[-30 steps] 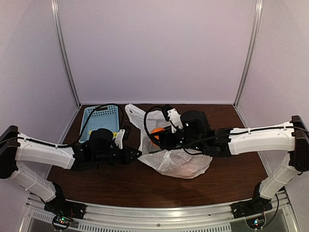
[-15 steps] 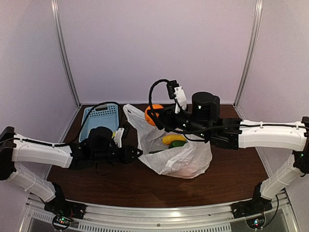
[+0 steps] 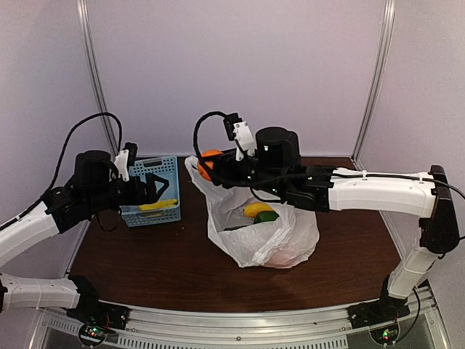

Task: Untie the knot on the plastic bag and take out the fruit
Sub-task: Place the fake fruit in the bin.

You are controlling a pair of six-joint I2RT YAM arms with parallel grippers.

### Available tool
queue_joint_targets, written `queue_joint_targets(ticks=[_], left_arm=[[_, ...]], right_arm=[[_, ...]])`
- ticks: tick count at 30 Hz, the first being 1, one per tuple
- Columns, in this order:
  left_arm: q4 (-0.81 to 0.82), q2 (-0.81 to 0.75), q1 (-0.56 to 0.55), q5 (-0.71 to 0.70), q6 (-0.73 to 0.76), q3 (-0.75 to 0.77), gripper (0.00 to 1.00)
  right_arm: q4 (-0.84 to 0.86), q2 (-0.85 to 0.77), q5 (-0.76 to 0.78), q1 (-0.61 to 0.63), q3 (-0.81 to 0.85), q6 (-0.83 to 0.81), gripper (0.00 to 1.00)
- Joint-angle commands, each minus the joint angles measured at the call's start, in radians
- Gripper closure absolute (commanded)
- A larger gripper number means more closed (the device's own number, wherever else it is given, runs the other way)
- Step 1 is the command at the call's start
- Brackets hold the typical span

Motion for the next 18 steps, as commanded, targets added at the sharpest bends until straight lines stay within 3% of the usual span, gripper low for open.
queue_joint_targets(ticks=[1,6,11,18], left_arm=[[-0.178,-0.029,0.198,0.117,0.173,0.066,0.03],[-0.181,-0.013,0.386,0.207,0.292,0.115,0.03],[-0.101,-0.038,0.400,0.093,0.394,0.086,0.03],[-0.090,-0.123,0.402,-0.076,0.378,0.037,0.03]], right_arm=[[-0.071,0.088,0.022,0.026,0.102,-0.017,0.46],[-0.137,0.232,0.031,0.058,0.244,-0.036,0.46],[-0.181,0.379,0.006,0.064,0.396,-0.033,0.46],[-0.271,0.586,0.014,0.063,0.633,-0.060,0.46]])
